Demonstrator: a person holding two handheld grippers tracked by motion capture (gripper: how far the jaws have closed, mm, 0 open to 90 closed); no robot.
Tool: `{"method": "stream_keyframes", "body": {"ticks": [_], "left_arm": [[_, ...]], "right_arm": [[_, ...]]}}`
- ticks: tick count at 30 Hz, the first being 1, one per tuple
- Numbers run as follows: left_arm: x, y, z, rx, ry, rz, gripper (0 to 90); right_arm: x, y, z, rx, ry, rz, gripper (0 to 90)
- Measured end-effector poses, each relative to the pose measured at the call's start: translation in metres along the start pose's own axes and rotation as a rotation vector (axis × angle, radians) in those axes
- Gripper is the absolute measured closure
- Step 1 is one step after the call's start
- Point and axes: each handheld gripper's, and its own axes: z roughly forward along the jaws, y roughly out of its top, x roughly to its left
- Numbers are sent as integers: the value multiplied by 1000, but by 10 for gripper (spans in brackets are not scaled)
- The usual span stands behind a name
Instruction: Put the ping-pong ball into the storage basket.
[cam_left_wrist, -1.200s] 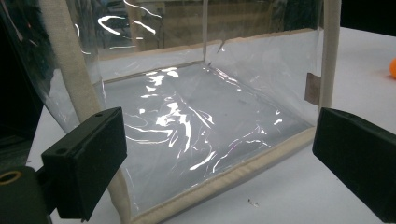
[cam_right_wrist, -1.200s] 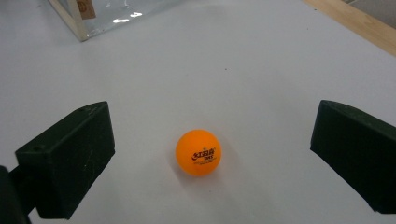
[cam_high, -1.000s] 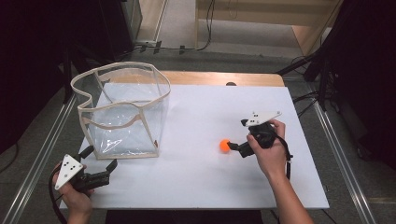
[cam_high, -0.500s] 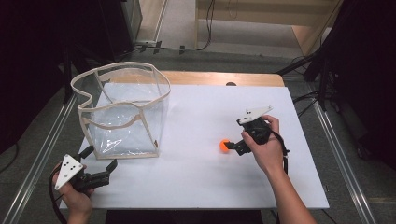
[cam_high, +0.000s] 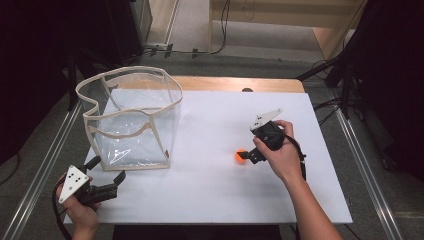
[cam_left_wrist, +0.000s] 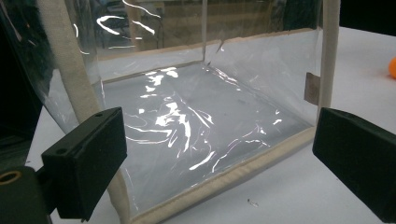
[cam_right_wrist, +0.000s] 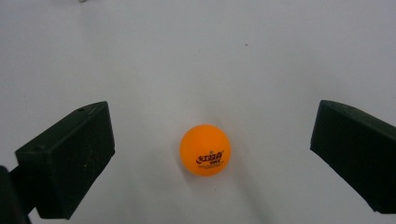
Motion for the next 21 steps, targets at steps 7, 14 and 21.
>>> {"method": "stream_keyframes", "body": {"ticks": [7, 14, 21], "left_arm": [[0, 0, 0, 0, -2, -1, 36], [0, 0, 0, 0, -3, -3, 36], [0, 0, 0, -2, -5, -4, 36]], "right_arm": [[-2, 1, 8, 48, 11, 5, 0], [0, 3, 18, 116, 18, -4, 0], [-1, 6, 22, 157, 1, -13, 82]]}}
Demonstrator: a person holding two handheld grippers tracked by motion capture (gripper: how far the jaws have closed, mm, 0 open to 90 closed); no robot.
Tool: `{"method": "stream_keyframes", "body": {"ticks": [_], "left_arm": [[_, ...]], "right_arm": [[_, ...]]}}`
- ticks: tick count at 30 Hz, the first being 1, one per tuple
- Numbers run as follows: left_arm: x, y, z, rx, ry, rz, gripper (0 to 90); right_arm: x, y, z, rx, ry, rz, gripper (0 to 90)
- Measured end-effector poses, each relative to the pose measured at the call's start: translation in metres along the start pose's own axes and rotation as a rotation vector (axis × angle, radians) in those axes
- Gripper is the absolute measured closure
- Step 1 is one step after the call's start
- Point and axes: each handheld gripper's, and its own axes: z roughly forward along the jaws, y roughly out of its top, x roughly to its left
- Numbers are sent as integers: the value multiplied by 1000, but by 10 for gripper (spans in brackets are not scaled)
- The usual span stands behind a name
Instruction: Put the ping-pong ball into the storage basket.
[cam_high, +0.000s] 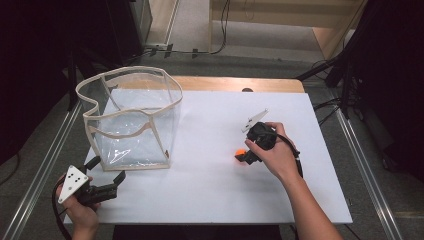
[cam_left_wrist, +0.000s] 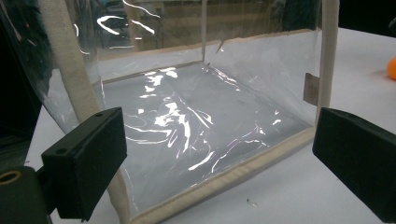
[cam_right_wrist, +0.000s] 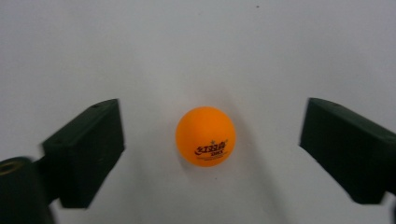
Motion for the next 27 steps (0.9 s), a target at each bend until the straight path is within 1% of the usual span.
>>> {"method": "stream_keyframes", "body": {"ticks": [1, 3, 4, 5, 7, 8, 9, 12, 15, 17, 18, 21, 22, 24, 25, 26, 27], "left_arm": [[0, 0, 0, 0, 1, 0, 36], [0, 0, 0, 0, 0, 1, 36], [0, 0, 0, 0, 1, 1, 36], [0, 0, 0, 1, 2, 0, 36], [0, 0, 0, 2, 3, 2, 36], [0, 0, 0, 2, 3, 2, 36], [0, 0, 0, 1, 3, 1, 36], [0, 0, 0, 2, 2, 1, 36], [0, 0, 0, 6, 4, -1, 36], [0, 0, 0, 7, 4, -1, 36], [0, 0, 0, 7, 4, -1, 36], [0, 0, 0, 8, 4, -3, 36], [0, 0, 0, 7, 4, -2, 36], [0, 0, 0, 7, 4, -3, 36], [0, 0, 0, 7, 5, -1, 36], [0, 0, 0, 7, 5, -2, 36], [0, 0, 0, 8, 4, -1, 36]], "right_arm": [[0, 0, 1, 9, -2, 2, 103], [0, 0, 3, 19, -2, -2, 103], [0, 0, 7, 44, 3, -1, 108], [0, 0, 7, 44, 3, -1, 108], [0, 0, 10, 61, 3, -1, 109], [0, -1, 12, 78, 7, 0, 113], [0, -1, 12, 78, 7, 0, 113], [1, -1, 17, 106, 8, -3, 132], [1, -1, 22, 136, 4, 7, 180], [1, -1, 25, 141, 1, 4, 208], [1, -1, 25, 141, 1, 4, 208], [1, 0, 27, 142, -6, 12, 263], [1, 0, 28, 145, -4, 19, 273], [2, 0, 32, 157, 4, 14, 302], [2, 0, 32, 157, 4, 14, 302], [1, 0, 34, 179, 5, 16, 331], [1, 0, 36, 185, 16, 20, 351]]}}
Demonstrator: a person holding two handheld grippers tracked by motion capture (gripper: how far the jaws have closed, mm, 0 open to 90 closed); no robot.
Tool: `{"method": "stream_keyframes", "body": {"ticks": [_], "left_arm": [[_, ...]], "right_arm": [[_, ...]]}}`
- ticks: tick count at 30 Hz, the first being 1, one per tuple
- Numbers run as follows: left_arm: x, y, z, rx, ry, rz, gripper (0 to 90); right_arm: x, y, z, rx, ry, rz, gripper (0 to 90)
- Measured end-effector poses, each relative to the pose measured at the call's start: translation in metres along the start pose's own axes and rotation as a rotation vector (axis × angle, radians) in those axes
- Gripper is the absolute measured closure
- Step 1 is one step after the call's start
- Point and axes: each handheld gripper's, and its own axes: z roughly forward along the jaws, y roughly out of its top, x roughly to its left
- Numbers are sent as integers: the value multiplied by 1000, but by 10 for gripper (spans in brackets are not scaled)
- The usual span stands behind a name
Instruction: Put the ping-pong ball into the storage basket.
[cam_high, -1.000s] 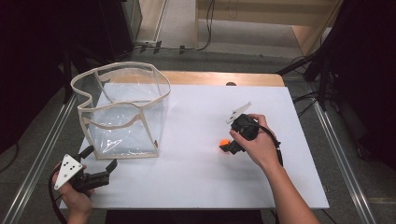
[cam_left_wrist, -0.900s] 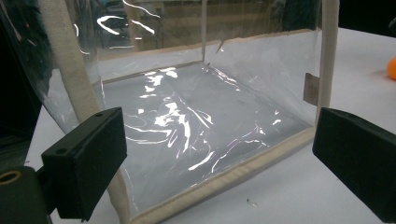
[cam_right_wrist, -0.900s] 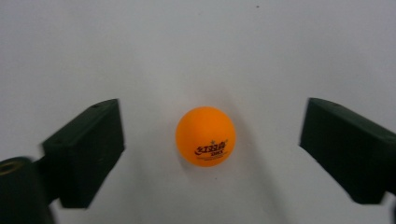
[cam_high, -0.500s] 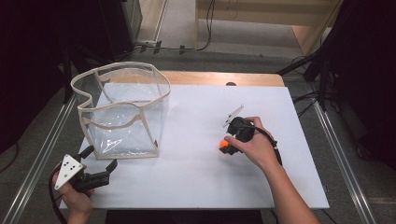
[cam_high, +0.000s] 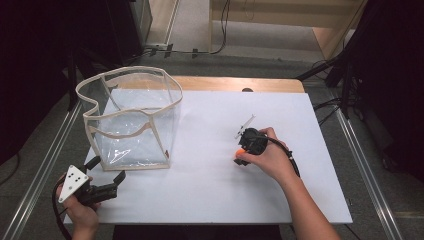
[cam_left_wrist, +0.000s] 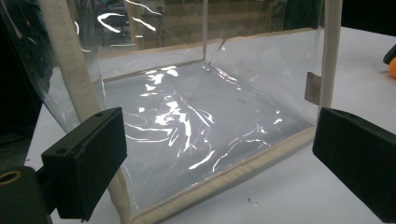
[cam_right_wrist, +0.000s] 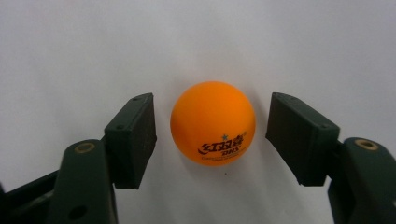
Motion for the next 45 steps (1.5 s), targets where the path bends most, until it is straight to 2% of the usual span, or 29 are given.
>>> {"method": "stream_keyframes", "body": {"ticks": [3, 8, 20, 34, 37, 45], "left_arm": [[0, 0, 0, -1, -1, -1, 36], [0, 0, 0, 0, 0, -1, 36], [0, 0, 0, 1, 1, 1, 36], [0, 0, 0, -1, -1, -3, 36], [1, 0, 0, 0, -1, -3, 36], [1, 0, 0, -1, -2, -3, 36]], "right_arm": [[-2, 0, 3, 19, 24, 14, 362], [-3, 0, 4, 30, 12, 14, 423], [-1, 4, 7, 42, -4, 7, 481], [-2, 7, 1, 39, 10, 3, 485], [-3, 9, -2, 37, 18, -21, 484], [-2, 13, -6, 42, 25, -26, 484]]}}
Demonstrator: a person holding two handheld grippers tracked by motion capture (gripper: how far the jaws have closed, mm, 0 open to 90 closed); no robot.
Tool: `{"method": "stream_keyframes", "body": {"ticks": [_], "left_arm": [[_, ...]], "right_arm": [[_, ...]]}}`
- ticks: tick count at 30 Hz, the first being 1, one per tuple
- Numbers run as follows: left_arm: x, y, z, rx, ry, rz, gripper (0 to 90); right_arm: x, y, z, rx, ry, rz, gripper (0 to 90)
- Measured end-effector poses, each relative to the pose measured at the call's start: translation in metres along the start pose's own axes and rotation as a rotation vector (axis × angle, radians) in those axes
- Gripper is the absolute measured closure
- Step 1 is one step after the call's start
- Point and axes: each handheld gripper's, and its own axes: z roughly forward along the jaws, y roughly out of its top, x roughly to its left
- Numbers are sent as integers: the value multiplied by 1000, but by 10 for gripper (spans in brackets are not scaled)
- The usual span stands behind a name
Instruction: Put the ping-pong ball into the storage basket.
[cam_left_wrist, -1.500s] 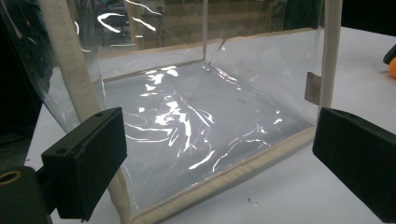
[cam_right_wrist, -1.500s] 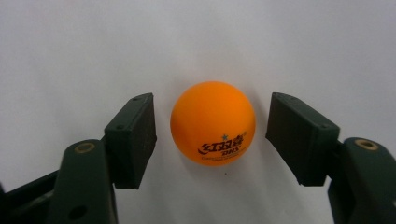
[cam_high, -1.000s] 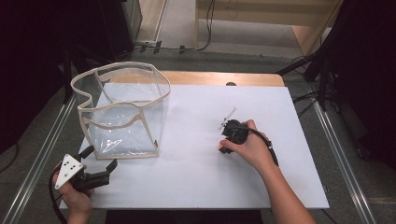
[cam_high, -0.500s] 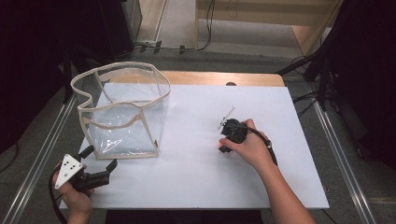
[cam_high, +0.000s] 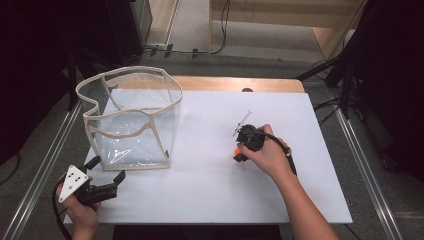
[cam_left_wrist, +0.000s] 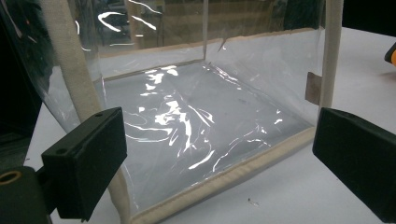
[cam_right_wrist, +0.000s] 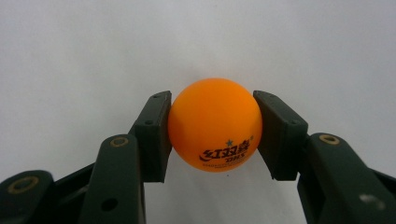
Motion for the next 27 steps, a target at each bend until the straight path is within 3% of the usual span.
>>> {"method": "stream_keyframes", "body": {"ticks": [27], "left_arm": [[-1, 0, 0, 5, -1, 3, 36]], "right_arm": [[3, 32, -17, -28, 38, -43, 485]]}}
